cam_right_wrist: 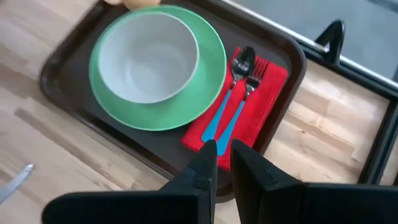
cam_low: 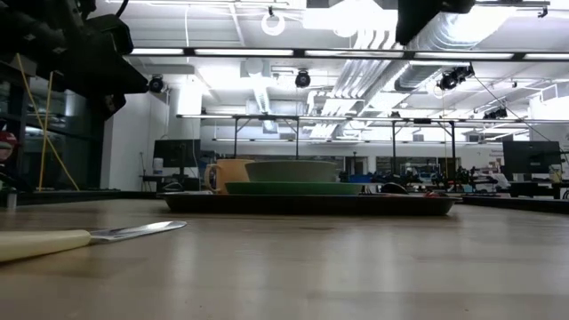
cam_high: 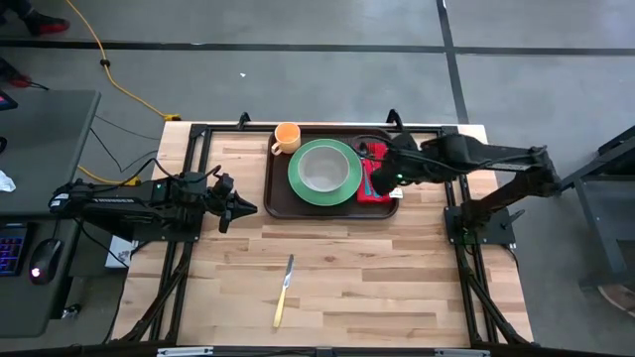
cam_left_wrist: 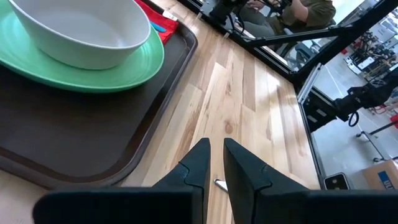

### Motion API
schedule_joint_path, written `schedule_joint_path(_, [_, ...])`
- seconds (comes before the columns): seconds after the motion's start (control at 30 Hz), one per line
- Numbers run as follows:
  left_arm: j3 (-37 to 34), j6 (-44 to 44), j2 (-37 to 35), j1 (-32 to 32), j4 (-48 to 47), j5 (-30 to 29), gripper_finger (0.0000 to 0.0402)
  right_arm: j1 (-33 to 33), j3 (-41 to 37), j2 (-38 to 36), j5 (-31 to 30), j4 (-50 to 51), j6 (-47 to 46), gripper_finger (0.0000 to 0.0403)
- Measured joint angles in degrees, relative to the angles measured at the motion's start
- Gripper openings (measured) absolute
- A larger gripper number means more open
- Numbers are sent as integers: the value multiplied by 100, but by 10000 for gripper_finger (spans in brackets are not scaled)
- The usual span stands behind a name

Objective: Set up tray
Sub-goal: Put the yellow knife on top of the red napkin to the right of the blue fork

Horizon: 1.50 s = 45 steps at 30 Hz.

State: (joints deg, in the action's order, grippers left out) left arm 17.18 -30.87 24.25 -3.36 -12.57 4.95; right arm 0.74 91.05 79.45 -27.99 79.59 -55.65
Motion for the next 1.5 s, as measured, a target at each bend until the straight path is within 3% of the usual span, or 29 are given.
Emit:
schedule_joint_path(0.5, [-1,-243,0,0,297,2,76,1363,0,-499,-1090,72,-513,17])
schedule_joint_path(0.77, [0,-245,0,0,286,2,76,2023,0,-570,-1503,771,-1036,16])
schedule_joint_path(1.5, [-1,-541,655,2,264,23,76,1348,-5,-1847,-1631,1044,447,16])
